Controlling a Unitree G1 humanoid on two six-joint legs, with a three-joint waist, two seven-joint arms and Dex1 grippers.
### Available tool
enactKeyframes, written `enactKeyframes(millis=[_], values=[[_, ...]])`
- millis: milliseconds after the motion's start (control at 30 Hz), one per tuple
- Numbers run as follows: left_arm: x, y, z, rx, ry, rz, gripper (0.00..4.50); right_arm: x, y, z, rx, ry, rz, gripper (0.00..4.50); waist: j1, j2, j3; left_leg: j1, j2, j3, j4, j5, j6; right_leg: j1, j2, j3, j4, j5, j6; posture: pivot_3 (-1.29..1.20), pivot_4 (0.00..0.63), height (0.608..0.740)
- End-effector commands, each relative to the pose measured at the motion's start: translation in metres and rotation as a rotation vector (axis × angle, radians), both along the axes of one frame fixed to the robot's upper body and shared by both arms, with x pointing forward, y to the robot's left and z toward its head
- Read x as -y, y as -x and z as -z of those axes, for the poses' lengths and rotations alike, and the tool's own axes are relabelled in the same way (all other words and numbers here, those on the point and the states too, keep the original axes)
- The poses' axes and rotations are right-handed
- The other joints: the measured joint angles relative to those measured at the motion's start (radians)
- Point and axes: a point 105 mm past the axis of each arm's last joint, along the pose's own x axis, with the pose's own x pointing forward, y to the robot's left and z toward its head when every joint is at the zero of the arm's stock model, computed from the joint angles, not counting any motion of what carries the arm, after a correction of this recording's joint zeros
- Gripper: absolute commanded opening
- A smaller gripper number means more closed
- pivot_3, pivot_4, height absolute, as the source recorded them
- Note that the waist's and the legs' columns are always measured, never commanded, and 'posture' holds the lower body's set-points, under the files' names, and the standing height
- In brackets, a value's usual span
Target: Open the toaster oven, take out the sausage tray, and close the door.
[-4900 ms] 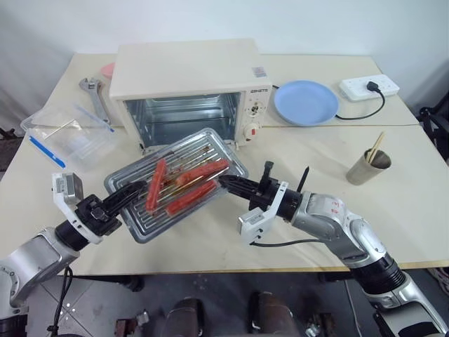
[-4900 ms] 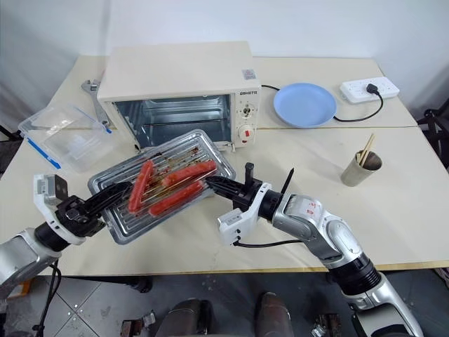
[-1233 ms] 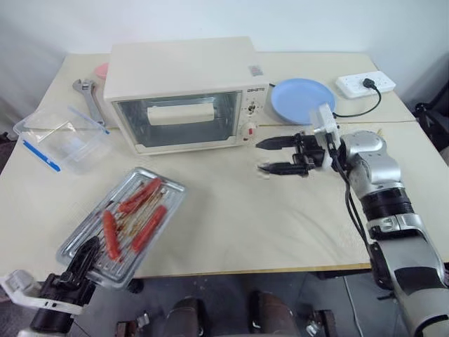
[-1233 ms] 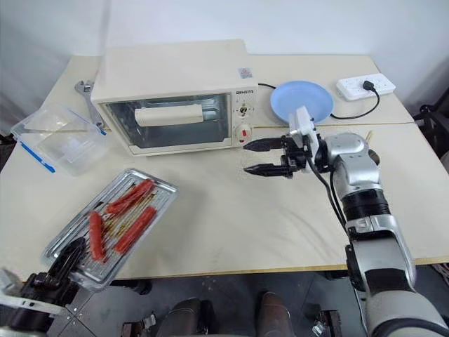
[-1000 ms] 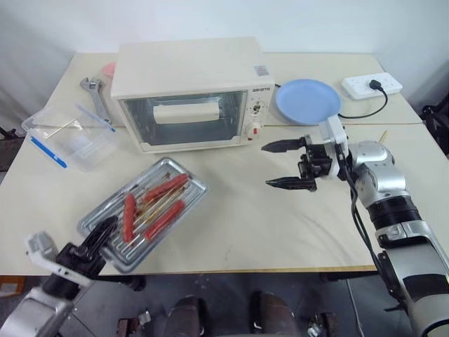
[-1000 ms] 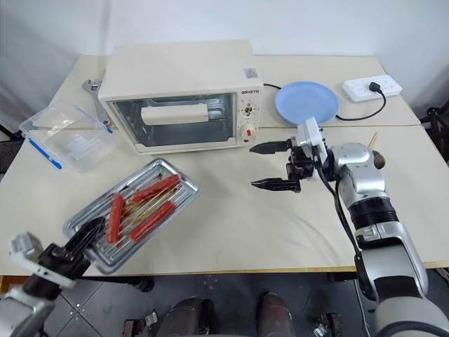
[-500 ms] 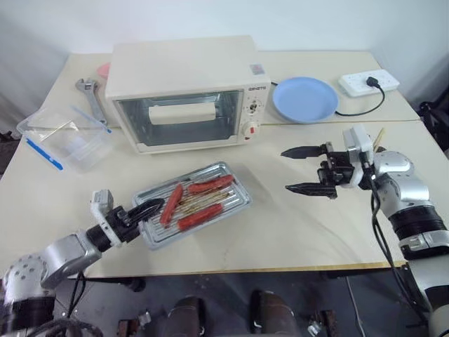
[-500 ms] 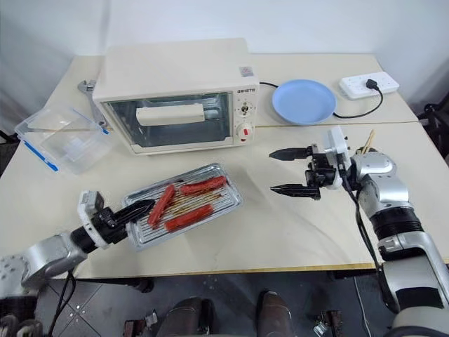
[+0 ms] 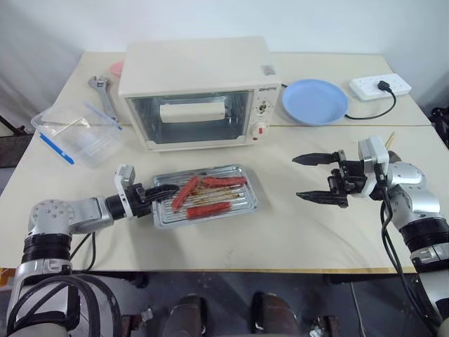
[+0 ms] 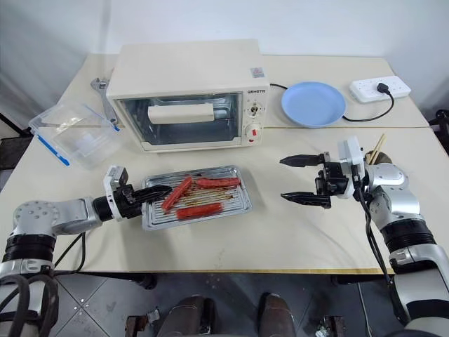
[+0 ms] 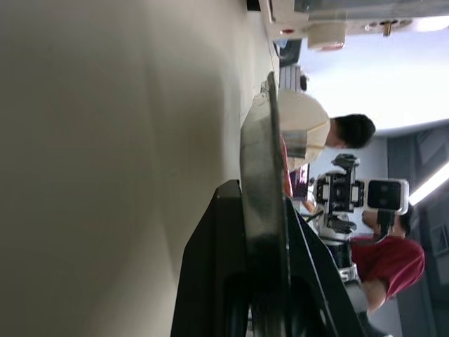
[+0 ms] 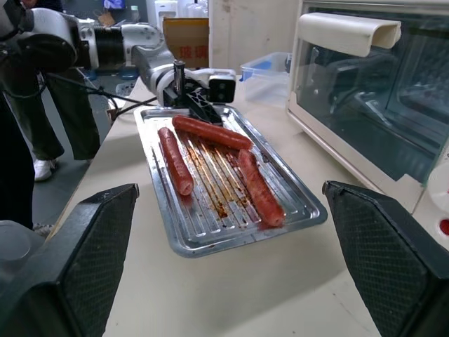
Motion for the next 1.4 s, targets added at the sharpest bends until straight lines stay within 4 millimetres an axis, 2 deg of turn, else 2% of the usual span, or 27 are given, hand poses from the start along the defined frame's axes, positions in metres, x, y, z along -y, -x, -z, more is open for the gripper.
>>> enactKeyframes(millis=[33,167,333,400,500,767,933,1000,1033,1100,1167,1200,1267,1400], values=[[0.006,0.0,0.013,-0.035,-0.046,0.055,1.14,0.001,0.008,-0.012,0.083,0.005,-0.052,4.5,0.001,0.0,0.0,0.0,0.0,0.0,0.0,0.0,0.0,0.0,0.0,0.0,0.0,0.0,0.0,0.0,0.15,0.74],[-0.001,-0.001,0.014,-0.018,-0.104,0.081,2.36,0.002,0.007,-0.014,0.091,0.009,-0.044,4.5,0.0,0.0,0.0,0.0,0.0,0.0,0.0,0.0,0.0,0.0,0.0,0.0,0.0,0.0,0.0,0.0,0.15,0.74],[-0.02,-0.002,0.014,0.008,-0.2,0.095,3.83,0.002,0.005,-0.014,0.092,0.016,-0.038,4.5,-0.007,0.0,0.0,0.0,0.0,0.001,0.0,0.0,0.0,0.0,0.0,0.0,0.0,0.0,0.0,0.0,0.15,0.74],[-0.031,-0.004,0.008,0.036,-0.243,0.097,4.4,0.0,0.003,-0.013,0.094,0.025,-0.036,4.5,-0.012,0.0,0.0,0.001,0.001,0.001,0.0,0.0,0.0,0.0,0.0,0.0,0.002,0.0,0.0,0.0,0.15,0.74],[-0.041,-0.008,0.003,0.06,-0.283,0.093,4.45,-0.002,-0.001,-0.014,0.098,0.026,-0.035,4.5,-0.027,0.0,0.0,0.001,0.001,0.001,0.0,0.001,0.0,-0.001,0.0,0.0,0.003,0.0,0.0,0.0,0.15,0.74],[-0.051,-0.016,-0.007,0.157,-0.362,0.128,4.45,-0.01,-0.008,-0.014,0.106,0.028,-0.039,4.5,-0.033,0.0,0.0,0.001,0.001,0.004,0.0,0.001,0.0,-0.004,0.0,0.002,0.007,0.0,0.0,0.0,0.15,0.74],[-0.062,-0.009,-0.013,0.304,-0.467,0.206,4.45,-0.011,-0.008,-0.013,0.1,0.03,-0.043,4.5,-0.043,-0.001,0.0,0.001,0.002,0.004,0.0,0.001,0.0,-0.005,0.0,0.003,0.007,0.0,0.0,0.0,0.15,0.74],[-0.067,-0.001,-0.022,0.354,-0.444,0.226,4.45,-0.011,-0.007,-0.012,0.097,0.036,-0.047,4.5,-0.052,-0.001,0.001,0.0,0.002,0.004,0.0,0.001,0.0,-0.006,0.0,0.002,0.008,0.0,0.0,0.0,0.15,0.74],[-0.071,0.001,-0.032,0.429,-0.416,0.214,4.45,-0.012,-0.007,-0.011,0.094,0.04,-0.05,4.5,-0.055,-0.001,0.001,0.0,0.002,0.004,-0.001,0.001,0.0,-0.006,0.0,0.002,0.008,0.0,0.0,0.0,0.15,0.74],[-0.089,0.004,-0.054,0.701,-0.458,0.147,4.45,-0.013,-0.006,-0.007,0.087,0.053,-0.057,4.5,-0.059,-0.002,0.001,0.0,0.002,0.005,-0.001,0.001,0.0,-0.008,0.0,0.003,0.008,0.0,0.0,0.0,0.15,0.74],[-0.113,0.004,-0.068,0.942,-0.605,0.022,4.45,-0.015,-0.006,-0.005,0.084,0.06,-0.065,4.5,-0.062,-0.004,0.003,-0.001,0.003,0.006,-0.002,0.001,0.0,-0.012,0.0,0.003,0.01,0.0,0.0,0.0,0.15,0.74],[-0.117,0.011,-0.066,1.011,-0.678,0.054,4.45,-0.017,-0.006,-0.003,0.084,0.062,-0.07,4.5,-0.062,-0.006,0.003,-0.003,0.004,0.006,-0.002,0.001,0.0,-0.015,-0.001,0.003,0.011,0.0,0.0,0.0,0.15,0.74],[-0.126,0.019,-0.049,1.058,-0.87,0.13,4.45,-0.019,-0.006,0.0,0.094,0.079,-0.077,4.5,-0.061,-0.005,0.003,-0.004,0.003,0.007,-0.001,0.001,0.0,-0.017,-0.003,0.002,0.012,0.0,0.0,0.0,0.15,0.74],[-0.134,0.041,-0.029,1.065,-0.921,0.272,4.45,-0.023,-0.007,0.012,0.126,0.132,-0.086,4.5,-0.052,-0.006,0.003,-0.003,0.002,0.014,-0.001,-0.001,0.003,-0.017,-0.005,0.002,0.011,0.0,0.0,0.0,0.15,0.74]])
